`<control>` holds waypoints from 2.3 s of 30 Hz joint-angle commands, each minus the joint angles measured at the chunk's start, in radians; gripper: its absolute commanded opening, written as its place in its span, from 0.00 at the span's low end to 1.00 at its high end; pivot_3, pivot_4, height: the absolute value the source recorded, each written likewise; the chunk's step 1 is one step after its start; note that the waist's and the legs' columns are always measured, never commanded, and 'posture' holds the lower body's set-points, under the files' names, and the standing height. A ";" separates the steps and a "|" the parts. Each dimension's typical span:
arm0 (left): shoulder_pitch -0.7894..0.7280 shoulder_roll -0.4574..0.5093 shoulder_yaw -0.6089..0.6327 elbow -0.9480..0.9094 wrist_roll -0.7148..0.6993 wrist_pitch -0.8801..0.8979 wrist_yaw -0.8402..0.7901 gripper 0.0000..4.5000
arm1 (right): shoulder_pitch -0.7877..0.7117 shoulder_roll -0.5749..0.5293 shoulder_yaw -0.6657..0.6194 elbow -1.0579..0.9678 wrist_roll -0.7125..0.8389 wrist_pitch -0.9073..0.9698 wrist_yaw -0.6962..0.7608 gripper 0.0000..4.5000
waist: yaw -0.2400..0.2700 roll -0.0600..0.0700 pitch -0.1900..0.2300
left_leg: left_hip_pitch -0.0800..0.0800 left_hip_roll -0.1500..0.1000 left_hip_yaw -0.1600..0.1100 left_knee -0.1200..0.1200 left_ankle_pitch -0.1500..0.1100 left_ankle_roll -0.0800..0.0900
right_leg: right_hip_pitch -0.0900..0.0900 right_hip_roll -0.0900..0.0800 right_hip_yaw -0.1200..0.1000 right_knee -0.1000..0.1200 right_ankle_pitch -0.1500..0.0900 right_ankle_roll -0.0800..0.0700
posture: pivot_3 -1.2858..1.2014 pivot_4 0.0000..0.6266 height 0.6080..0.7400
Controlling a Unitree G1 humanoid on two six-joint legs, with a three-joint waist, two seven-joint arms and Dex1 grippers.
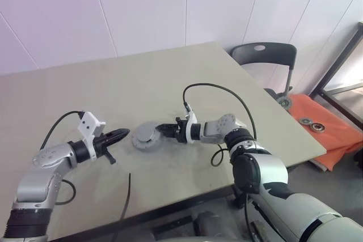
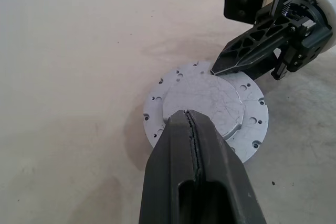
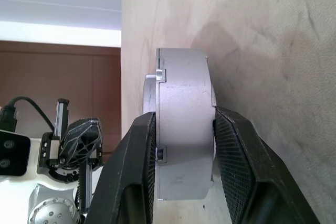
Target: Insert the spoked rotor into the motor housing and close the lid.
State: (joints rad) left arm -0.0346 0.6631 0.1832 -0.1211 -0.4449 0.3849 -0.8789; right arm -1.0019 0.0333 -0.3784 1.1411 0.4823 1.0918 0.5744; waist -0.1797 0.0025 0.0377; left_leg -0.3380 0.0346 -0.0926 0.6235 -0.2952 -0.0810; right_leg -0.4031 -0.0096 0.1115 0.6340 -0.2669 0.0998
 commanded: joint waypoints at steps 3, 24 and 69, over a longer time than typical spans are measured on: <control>-0.009 0.006 0.011 -0.031 -0.003 -0.010 0.004 0.00 | 0.005 0.020 0.018 -0.008 -0.009 -0.001 -0.024 0.29 | 0.000 0.000 0.000 | 0.000 0.000 0.000 0.000 0.000 0.000 | 0.000 0.000 0.000 0.000 0.000 0.000 | 0.52 0.00 1.00; -0.014 -0.001 0.003 -0.028 -0.001 -0.014 0.016 0.00 | -0.005 0.028 -0.116 0.011 0.104 0.001 -0.085 0.29 | 0.001 0.000 0.000 | 0.000 0.000 0.000 0.000 0.000 0.000 | 0.000 0.000 0.000 0.000 0.000 0.000 | 0.52 0.00 1.00; 0.189 -0.116 0.433 -0.262 -0.574 0.359 0.289 0.50 | -0.052 0.014 -0.254 0.074 0.213 0.061 -0.080 0.29 | 0.003 -0.006 0.001 | -0.003 0.000 0.000 0.004 -0.001 0.001 | 0.000 -0.001 0.000 -0.001 0.000 0.000 | 0.52 0.00 1.00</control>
State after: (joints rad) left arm 0.1430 0.5484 0.5949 -0.3386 -0.9525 0.7109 -0.5980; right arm -1.0022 0.0418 -0.6099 1.2227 0.6529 1.1488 0.4596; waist -0.1769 -0.0033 0.0390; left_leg -0.3405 0.0345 -0.0930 0.6277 -0.2960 -0.0797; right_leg -0.4024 -0.0102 0.1111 0.6330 -0.2666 0.1003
